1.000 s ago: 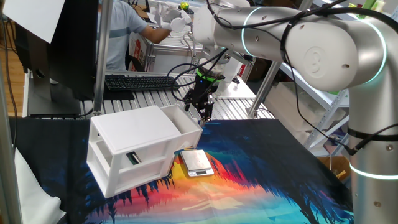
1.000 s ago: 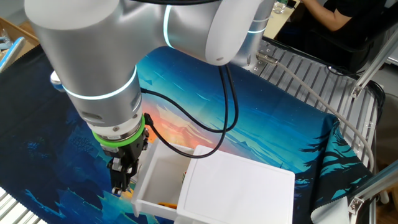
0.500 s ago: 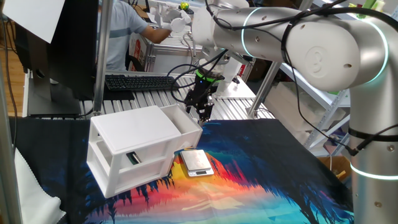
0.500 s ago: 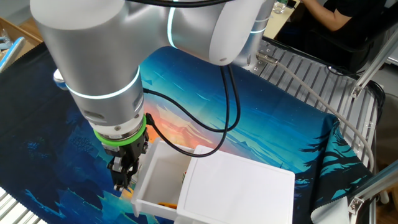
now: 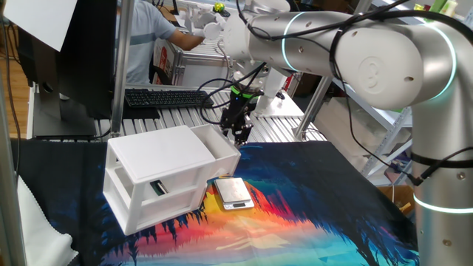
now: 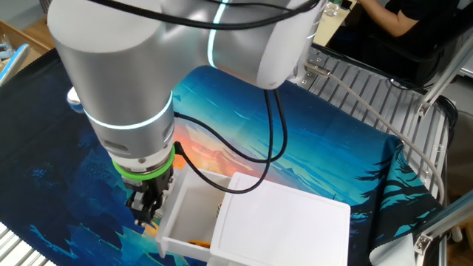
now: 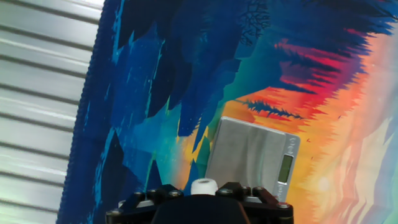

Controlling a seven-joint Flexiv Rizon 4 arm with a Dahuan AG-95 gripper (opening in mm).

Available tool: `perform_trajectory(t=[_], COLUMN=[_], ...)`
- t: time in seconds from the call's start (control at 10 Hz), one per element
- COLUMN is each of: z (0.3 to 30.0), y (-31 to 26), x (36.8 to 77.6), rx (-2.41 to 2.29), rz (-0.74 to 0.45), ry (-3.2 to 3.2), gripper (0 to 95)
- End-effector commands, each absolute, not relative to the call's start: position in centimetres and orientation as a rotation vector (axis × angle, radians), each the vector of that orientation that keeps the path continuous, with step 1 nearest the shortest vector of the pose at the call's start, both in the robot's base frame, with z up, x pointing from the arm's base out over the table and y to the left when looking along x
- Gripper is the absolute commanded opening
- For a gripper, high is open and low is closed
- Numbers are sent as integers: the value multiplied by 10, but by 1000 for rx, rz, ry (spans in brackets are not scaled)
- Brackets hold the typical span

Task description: Grasp the handle and open the drawer

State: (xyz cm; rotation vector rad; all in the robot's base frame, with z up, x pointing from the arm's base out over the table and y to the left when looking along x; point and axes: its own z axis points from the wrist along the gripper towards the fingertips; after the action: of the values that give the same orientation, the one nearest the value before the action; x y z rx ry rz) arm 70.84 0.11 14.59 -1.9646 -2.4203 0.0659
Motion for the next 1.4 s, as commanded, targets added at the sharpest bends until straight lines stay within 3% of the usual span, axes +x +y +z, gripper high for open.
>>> perform_trajectory(t=[0.1,0.3,0.4,0.5,0.6,1.4], z=[145,144,145,146,147,145], y=[-2,-3,-3,-3,-2,2], x=[708,708,707,706,704,697], rx=[-1980,-1966,-1955,-1941,-1925,-1900], rz=[62,66,69,68,60,43], ry=[-2393,-2401,-2405,-2413,-2421,-2432], gripper=[570,570,760,760,570,570])
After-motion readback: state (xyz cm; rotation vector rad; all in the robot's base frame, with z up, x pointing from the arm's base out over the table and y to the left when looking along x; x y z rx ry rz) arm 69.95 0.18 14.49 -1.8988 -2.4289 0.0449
